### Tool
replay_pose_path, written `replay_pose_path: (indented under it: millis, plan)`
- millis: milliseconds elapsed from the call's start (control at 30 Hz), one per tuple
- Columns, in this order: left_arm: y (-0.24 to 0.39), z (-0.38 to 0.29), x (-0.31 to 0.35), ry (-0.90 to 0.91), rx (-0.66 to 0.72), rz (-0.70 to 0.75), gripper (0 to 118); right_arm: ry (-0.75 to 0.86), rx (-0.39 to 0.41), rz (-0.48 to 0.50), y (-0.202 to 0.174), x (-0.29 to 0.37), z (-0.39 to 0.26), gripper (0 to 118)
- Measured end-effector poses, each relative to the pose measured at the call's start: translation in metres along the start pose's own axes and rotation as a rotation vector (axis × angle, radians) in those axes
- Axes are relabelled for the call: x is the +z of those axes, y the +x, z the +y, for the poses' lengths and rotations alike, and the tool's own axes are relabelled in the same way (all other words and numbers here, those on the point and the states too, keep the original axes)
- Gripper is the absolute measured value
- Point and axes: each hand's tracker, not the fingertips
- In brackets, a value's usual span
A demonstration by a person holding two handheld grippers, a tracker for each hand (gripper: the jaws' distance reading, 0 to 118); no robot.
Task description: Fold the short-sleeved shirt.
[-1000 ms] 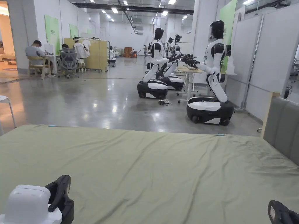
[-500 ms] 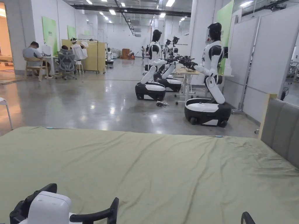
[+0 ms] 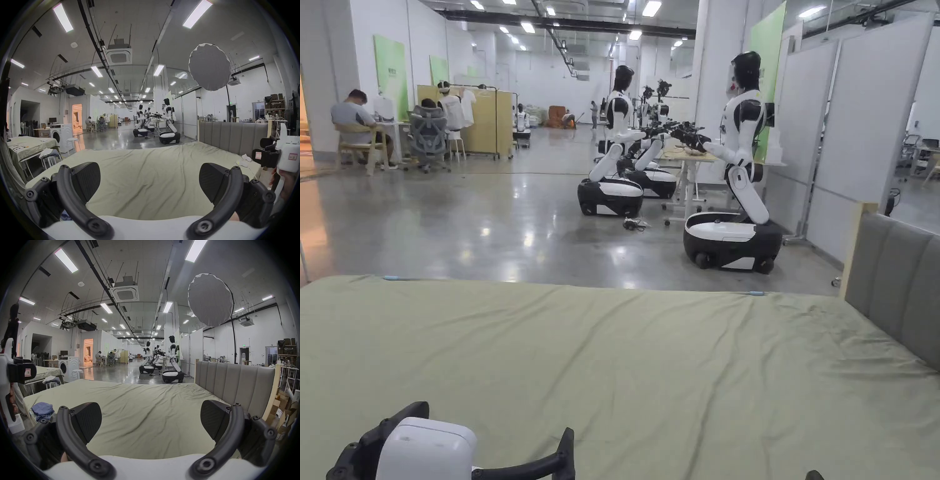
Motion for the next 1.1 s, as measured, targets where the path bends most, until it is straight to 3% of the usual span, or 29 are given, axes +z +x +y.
replay_pose_path:
  millis: [133,267,367,533,733,967,1100]
  plan:
    - [-0.006,0.001,0.001,-0.008,0.047,-0.011,117,-0.008,-0.024,0.010,0.001,-0.001,0.002,118]
    - [-0.003,0.006,-0.005,-0.079,0.014,0.120,117,-0.010,-0.011,0.003,-0.002,-0.003,0.001,118]
    - [0.001,0.007,-0.004,-0.019,-0.015,0.193,117,-0.010,-0.005,0.008,-0.004,-0.003,0.002,118]
    - [-0.006,0.011,-0.004,-0.052,0.072,0.118,117,-0.007,-0.009,0.015,-0.004,-0.002,0.003,118]
    - [0.018,0.001,0.000,-0.017,-0.048,0.351,117,-0.006,-0.023,0.010,-0.002,-0.002,0.004,118]
    - [0.011,0.010,0.005,0.014,-0.047,0.284,117,-0.005,-0.023,0.007,-0.001,-0.001,0.004,118]
    - [-0.007,0.024,0.009,-0.027,0.141,0.190,117,-0.003,-0.025,0.004,0.000,0.000,0.005,118]
